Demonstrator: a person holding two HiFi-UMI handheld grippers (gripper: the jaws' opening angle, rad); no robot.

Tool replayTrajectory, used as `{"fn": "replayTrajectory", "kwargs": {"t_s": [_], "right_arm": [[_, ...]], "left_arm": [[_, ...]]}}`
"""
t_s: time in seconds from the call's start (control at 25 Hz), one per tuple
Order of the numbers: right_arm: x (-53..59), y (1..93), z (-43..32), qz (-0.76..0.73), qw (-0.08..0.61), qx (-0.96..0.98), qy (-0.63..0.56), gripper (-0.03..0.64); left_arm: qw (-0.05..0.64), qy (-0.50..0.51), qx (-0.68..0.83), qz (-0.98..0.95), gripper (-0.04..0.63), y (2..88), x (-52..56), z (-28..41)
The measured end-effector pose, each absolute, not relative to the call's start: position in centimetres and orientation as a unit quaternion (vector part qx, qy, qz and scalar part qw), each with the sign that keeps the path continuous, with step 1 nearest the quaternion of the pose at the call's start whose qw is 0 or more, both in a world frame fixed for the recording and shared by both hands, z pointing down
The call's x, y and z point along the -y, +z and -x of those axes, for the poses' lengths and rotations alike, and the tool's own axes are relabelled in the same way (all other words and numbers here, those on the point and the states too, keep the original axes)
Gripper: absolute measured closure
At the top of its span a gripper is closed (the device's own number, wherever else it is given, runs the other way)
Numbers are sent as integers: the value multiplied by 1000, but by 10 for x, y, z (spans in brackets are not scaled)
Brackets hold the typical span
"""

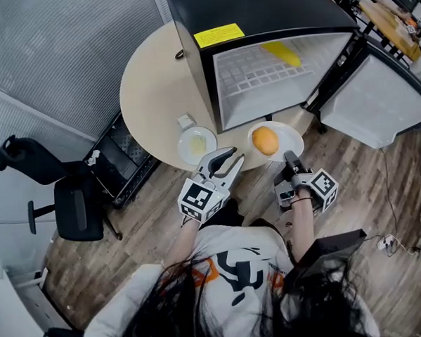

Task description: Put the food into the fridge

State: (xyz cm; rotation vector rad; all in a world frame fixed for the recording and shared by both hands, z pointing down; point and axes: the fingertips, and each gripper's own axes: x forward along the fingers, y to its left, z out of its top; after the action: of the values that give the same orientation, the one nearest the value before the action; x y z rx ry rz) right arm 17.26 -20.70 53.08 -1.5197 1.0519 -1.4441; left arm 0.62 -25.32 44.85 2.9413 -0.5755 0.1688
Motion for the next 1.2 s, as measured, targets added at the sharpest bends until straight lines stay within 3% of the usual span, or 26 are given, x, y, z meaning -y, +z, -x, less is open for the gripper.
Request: {"fn": "replayTrajectory", "kwargs": {"t_s": [0.56, 1.2], "right_arm": [[232, 538, -220, 617, 401, -400, -547, 578], [323, 588, -297, 607, 366, -407, -575, 578]], "left_arm": [[79, 64, 172, -980, 497, 460, 275, -30], [87, 65, 226, -968, 497, 461, 320, -97]]}}
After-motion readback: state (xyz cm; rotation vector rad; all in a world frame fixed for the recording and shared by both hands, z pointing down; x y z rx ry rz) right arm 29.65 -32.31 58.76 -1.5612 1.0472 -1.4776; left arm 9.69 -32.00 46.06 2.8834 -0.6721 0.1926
